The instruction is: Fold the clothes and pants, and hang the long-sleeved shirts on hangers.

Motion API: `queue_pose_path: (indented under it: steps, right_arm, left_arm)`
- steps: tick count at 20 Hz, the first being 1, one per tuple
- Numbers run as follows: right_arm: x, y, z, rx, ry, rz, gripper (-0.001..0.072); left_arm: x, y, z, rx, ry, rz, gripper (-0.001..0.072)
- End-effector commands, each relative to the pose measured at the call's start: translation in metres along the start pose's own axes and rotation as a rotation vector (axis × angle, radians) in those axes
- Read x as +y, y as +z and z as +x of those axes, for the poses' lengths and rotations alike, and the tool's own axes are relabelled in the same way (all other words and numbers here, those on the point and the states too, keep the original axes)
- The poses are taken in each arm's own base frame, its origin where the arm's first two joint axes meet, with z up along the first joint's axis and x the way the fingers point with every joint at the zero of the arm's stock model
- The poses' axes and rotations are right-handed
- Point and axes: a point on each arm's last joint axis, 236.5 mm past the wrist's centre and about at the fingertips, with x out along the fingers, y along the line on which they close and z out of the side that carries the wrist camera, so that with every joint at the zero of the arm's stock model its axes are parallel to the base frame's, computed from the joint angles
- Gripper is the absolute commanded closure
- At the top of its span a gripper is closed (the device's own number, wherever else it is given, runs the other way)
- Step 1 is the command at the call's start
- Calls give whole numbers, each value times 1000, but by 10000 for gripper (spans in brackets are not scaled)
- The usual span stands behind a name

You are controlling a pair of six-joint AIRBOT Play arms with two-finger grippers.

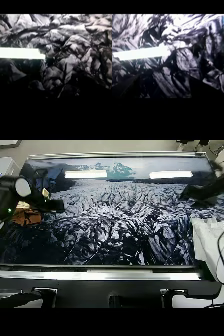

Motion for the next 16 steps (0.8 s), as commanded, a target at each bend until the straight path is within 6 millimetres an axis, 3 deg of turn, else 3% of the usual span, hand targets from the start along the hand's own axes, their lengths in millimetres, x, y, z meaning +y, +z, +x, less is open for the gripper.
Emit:
queue_pose_path:
  steps: [1, 16]
  right_arm:
    - [22, -32, 35, 143, -26, -59, 0]
    - [27, -29, 36, 130, -11, -60, 5]
  left_arm:
    - [3, -19, 16, -12, 2, -49, -6]
    - [3, -20, 16, -10, 2, -49, -5]
